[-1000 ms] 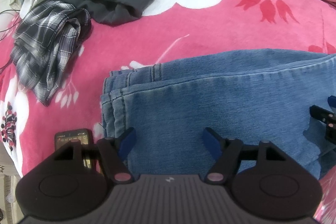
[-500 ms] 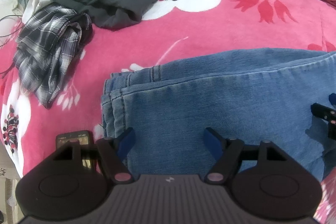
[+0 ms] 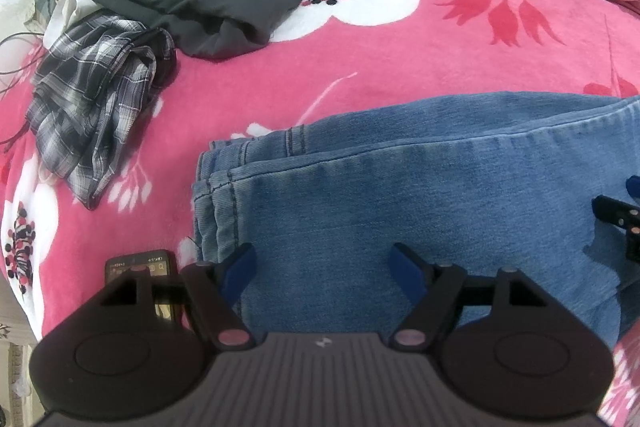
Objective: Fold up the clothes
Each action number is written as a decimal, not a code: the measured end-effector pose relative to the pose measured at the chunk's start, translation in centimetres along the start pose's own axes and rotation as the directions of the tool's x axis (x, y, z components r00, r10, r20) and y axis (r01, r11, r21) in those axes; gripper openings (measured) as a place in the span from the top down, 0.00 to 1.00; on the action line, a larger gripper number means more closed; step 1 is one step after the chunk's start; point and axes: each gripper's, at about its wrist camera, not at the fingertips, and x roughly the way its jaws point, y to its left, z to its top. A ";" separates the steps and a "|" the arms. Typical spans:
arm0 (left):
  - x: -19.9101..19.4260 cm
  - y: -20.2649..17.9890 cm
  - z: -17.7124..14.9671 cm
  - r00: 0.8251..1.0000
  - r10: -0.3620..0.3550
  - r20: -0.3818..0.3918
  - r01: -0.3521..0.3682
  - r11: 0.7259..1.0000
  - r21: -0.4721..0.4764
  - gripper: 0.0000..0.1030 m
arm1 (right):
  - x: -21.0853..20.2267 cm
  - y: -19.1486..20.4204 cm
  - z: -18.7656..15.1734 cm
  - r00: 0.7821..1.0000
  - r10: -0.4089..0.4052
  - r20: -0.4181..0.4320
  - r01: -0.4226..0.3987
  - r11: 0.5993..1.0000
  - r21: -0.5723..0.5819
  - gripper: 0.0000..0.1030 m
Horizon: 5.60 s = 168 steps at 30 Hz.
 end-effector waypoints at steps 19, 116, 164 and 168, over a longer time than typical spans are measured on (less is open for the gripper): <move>0.2 0.2 -0.1 1.000 -0.028 0.011 0.027 0.999 0.020 0.25 | -6.7 1.2 -2.3 0.995 0.068 0.079 -0.067 0.998 -0.015 0.41; -2.4 -16.0 -3.1 0.968 -0.189 0.166 0.113 0.916 0.384 0.21 | -4.7 -34.3 -17.8 0.779 0.493 0.386 -0.535 0.203 0.820 0.40; -1.9 -15.5 -2.8 0.955 -0.258 0.147 0.148 0.843 0.517 0.18 | -10.3 -16.2 -16.5 0.973 -0.223 -0.057 0.225 0.874 0.431 0.60; -2.0 -15.5 -2.8 0.955 -0.258 0.146 0.149 0.844 0.515 0.18 | -10.9 -16.2 -17.0 0.970 -0.235 -0.057 0.234 0.851 0.469 0.59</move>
